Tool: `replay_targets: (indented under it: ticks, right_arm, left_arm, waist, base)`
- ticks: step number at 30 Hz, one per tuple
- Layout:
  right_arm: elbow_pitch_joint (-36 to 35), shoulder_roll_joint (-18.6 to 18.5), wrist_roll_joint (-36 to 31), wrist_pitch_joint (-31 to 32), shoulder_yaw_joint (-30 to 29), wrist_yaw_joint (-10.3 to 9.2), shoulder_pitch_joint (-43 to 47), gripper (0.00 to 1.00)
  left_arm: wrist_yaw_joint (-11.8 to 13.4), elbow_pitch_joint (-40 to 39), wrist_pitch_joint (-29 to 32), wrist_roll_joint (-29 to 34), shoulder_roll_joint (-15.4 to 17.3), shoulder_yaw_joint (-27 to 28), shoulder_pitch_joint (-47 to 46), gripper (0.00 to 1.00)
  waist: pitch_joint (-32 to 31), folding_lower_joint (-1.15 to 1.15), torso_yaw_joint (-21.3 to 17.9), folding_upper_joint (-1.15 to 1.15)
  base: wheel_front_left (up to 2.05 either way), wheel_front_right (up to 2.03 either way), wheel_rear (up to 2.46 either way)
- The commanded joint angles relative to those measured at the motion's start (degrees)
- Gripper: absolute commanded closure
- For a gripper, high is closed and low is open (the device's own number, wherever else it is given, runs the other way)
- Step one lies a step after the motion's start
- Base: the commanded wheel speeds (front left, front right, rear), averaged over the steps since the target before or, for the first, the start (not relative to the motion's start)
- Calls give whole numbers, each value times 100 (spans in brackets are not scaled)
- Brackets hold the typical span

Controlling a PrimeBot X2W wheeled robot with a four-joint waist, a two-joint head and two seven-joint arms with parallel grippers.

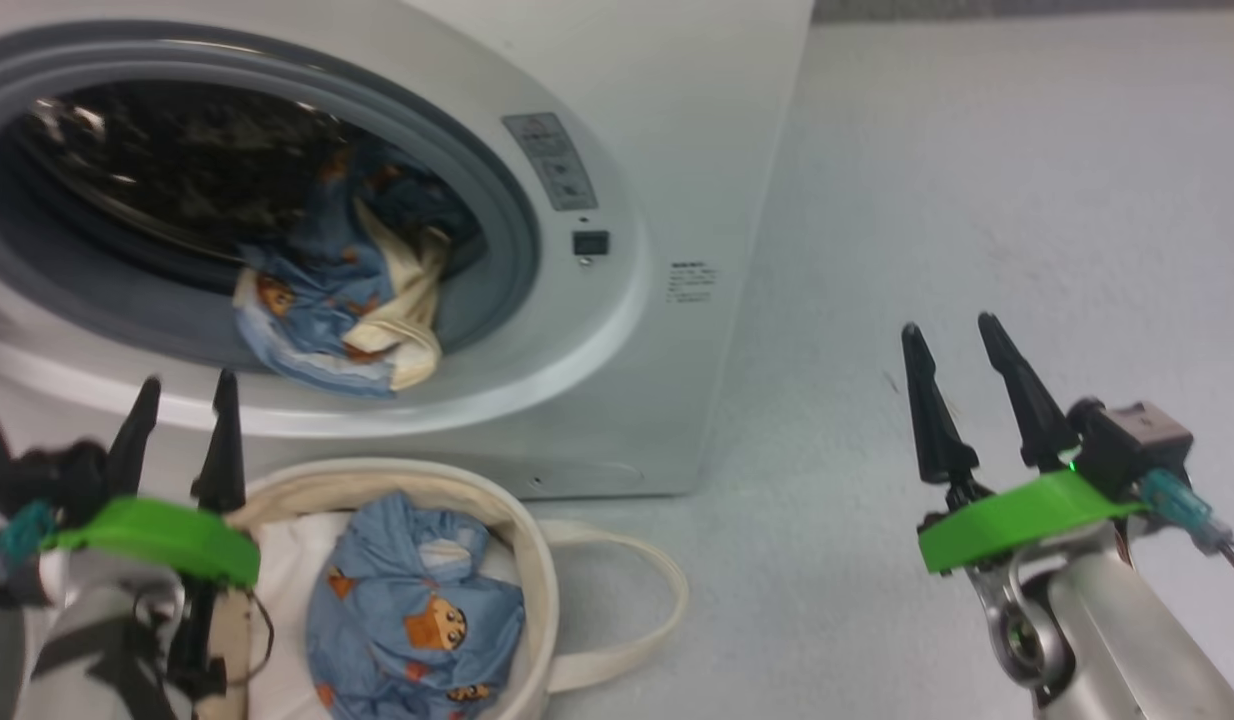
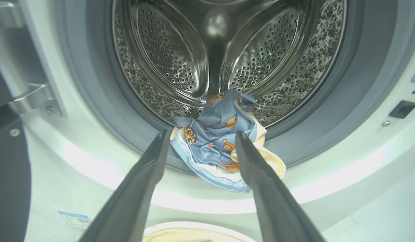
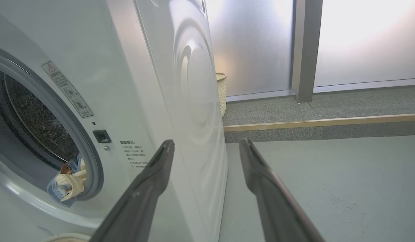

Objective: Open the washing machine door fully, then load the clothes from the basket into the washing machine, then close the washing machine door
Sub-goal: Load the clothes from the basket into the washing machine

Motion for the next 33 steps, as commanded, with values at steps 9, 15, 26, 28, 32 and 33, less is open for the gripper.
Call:
replay_targets:
  ticks: [9,15,26,28,32,33]
  right_arm:
    - [-388,6,-37,-70,-183,2,422,0]
    - [-378,-10,-9,-70,-135,2,464,0]
    - [-350,-55,41,-70,-99,2,445,0]
    - [-351,-60,43,-70,-100,2,428,0]
    - [-335,-69,55,-70,-86,2,403,0]
    - [-329,-68,60,-70,-82,2,400,0]
  left_arm:
    - [-32,-1365,-70,-46,-30,400,1114,0]
    - [-32,-1352,-70,-110,-60,431,1305,0]
    - [-32,-1344,-70,-146,-103,463,1305,0]
    - [-33,-1347,-70,-143,-110,465,1296,0]
    - [-33,-1365,-70,-133,-122,476,1286,0]
    - [-33,-1368,-70,-132,-126,480,1286,0]
  waist:
    - [-543,2,301,0]
    - [-646,2,271,0]
    - [-629,2,217,0]
    - [-625,2,206,0]
    - [-625,2,186,0]
    - [-625,2,182,0]
  base:
    - [0,0,0]
    - [0,0,0]
    - [0,0,0]
    - [0,0,0]
    - [0,0,0]
    - [0,0,0]
